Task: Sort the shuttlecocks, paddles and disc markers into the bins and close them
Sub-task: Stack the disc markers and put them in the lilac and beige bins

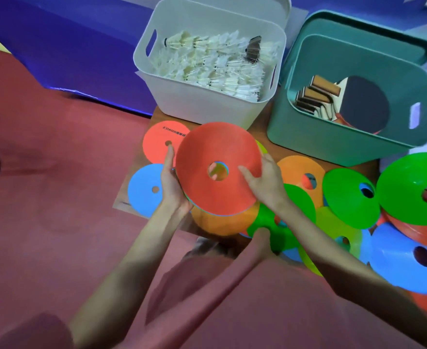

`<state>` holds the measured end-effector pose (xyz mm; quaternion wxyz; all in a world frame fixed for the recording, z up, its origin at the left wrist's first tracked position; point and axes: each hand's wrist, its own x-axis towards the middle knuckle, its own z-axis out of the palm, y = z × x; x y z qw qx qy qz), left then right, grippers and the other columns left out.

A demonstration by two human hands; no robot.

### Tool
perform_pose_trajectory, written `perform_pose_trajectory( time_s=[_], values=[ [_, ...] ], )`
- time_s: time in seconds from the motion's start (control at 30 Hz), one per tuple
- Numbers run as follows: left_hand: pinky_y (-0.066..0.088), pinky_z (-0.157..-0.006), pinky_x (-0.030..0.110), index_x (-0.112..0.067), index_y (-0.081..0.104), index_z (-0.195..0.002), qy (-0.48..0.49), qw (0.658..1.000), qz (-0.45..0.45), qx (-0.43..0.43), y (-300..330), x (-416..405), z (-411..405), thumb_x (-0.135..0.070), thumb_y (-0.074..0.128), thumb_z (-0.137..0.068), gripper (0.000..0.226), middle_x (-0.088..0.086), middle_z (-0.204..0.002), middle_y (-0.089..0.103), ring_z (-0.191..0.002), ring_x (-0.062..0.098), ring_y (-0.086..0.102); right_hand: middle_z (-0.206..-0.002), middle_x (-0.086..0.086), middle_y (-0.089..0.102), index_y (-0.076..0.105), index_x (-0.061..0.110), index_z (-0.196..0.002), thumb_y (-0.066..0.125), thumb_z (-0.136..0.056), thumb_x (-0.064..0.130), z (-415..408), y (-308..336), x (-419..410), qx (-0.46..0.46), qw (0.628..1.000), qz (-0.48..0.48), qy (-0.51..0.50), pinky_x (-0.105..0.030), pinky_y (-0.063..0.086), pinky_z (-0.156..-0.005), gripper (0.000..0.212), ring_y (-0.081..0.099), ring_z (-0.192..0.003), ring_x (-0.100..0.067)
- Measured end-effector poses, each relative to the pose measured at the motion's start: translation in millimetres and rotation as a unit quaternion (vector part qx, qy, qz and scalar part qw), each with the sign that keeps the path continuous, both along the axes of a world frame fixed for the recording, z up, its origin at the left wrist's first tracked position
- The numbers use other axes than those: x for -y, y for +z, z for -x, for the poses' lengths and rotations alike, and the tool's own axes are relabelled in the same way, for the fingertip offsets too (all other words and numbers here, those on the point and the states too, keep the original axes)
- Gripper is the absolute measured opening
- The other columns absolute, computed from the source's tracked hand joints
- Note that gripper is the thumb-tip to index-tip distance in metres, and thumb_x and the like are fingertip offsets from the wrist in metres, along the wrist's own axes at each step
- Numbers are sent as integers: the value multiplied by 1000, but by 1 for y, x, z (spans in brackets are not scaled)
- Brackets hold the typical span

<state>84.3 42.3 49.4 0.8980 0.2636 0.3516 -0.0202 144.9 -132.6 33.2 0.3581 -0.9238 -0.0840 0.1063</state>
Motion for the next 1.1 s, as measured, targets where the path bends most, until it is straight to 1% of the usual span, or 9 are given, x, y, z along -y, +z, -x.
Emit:
perform_pose_trajectory(
  time_s=[0.13,0.27,0.33,0.4,0.5,0.67,0.8,0.97,1.1],
  values=[
    [49,-97,41,-11,65,-120,21,999,-36,-20,-4,-6,9,-35,52,-93,38,11,-122,66,-114,29,61,-103,-19,56,57,-1,-114,70,-83,24,3,-9,-10,11,1000,16,3,-31,37,-82,42,55,-99,-32],
    [58,-70,32,-13,77,-86,57,995,-69,-51,-7,-21,19,-29,50,-94,32,8,-92,74,-78,24,70,-101,-6,50,44,0,-112,57,-91,28,-1,-10,-18,-4,998,-67,-2,-38,46,-88,37,55,-96,-26],
    [57,-75,34,-15,78,-86,99,990,-84,-48,-9,-34,26,-29,50,-94,33,8,-97,74,-82,26,69,-100,-8,51,44,1,-114,48,-91,27,-9,-16,-12,4,997,-66,-26,-48,48,-87,35,57,-97,-27],
    [56,-83,35,-14,72,-107,130,984,-111,-42,-11,-48,35,-29,48,-95,30,8,-110,71,-95,25,69,-104,-13,52,45,1,-114,47,-89,20,-13,-25,0,27,999,-21,-13,-49,47,-86,32,57,-97,-31],
    [53,-87,34,-13,63,-123,152,980,-123,-43,-16,-63,48,-31,47,-95,37,7,-117,68,-105,23,66,-109,-16,50,50,3,-114,53,-86,12,-8,-38,17,38,995,56,74,-45,47,-85,29,57,-96,-35],
    [54,-76,29,-20,78,-86,179,971,-149,-44,-18,-72,63,-30,44,-97,37,2,-101,74,-93,18,70,-103,-5,53,61,12,-106,62,-82,42,11,-44,17,61,958,93,264,-30,43,-83,38,50,-97,-21],
    [54,-78,31,-20,77,-90,204,966,-152,-50,-20,-79,71,-31,45,-96,35,3,-105,73,-97,20,69,-98,-4,48,65,13,-84,73,-70,50,36,-47,0,73,928,130,341,-28,43,-69,40,44,-93,-19],
    [54,-82,33,-20,78,-89,208,966,-147,-50,-21,-83,71,-33,44,-96,37,3,-106,72,-99,21,68,-100,-11,44,73,13,-80,80,-70,35,39,-56,-4,51,907,188,373,-34,45,-84,25,44,-100,-28],
    [54,-83,35,-21,78,-91,210,965,-147,-51,-19,-87,70,-34,44,-97,38,5,-111,71,-104,24,67,-101,-13,43,70,10,-85,74,-76,18,29,-51,6,22,924,165,343,-37,38,-93,13,44,-100,-31]
  ],
)
